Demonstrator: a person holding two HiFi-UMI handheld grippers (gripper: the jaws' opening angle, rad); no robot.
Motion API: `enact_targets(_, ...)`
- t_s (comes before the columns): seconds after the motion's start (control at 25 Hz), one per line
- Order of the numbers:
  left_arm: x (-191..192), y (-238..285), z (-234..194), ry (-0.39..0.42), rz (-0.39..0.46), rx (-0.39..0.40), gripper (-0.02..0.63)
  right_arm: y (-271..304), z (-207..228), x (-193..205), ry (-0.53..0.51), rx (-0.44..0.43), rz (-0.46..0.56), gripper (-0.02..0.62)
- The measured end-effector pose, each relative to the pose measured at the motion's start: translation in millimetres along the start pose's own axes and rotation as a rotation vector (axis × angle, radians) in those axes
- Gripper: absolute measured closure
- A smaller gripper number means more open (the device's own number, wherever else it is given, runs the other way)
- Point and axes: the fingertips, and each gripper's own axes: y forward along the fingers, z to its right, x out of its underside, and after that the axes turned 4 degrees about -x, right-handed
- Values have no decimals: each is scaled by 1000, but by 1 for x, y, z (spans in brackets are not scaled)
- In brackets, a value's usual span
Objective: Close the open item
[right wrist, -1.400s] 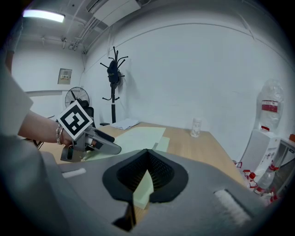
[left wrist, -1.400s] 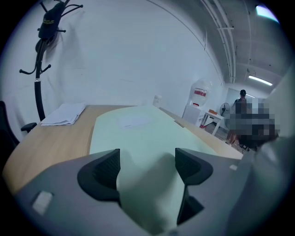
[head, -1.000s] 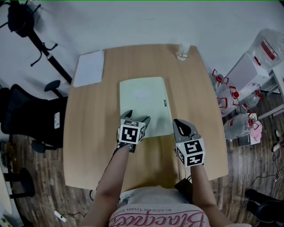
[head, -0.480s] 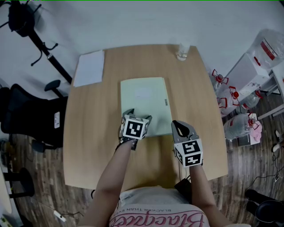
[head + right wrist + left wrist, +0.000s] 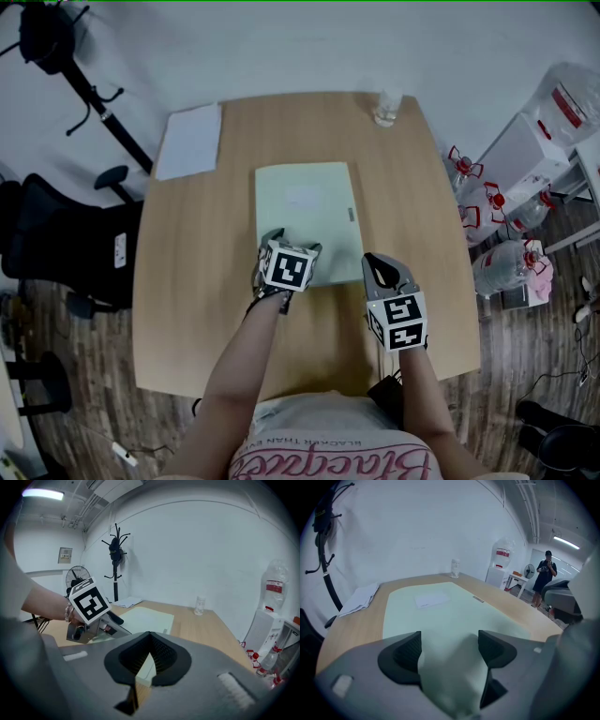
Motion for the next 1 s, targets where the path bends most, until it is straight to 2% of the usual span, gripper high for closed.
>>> enact_targets(0.16,7,2,-1,-4,-33,2,229,-1,0,-1,5,3,1,594)
enact_targets(0.36,-8,0,-3,20,29,-1,229,-4,-4,0,10,3,5,594)
enact_targets(0.48,9,2,-4,-1,-44,-5,229,-7,-6,2,12,2,3,594)
enact_targets(0.56,10,2,-3,-4,-49,-2,229,-9,-7,4,13,1,1,594)
enact_targets(0.92,-3,-16,-1,-6,8,-1,235,-18,-10,3,25,-11,5,594)
enact_targets(1.0,-14,-28,1,-10,62,6,235,-21,-11,0,17,-6,12,594)
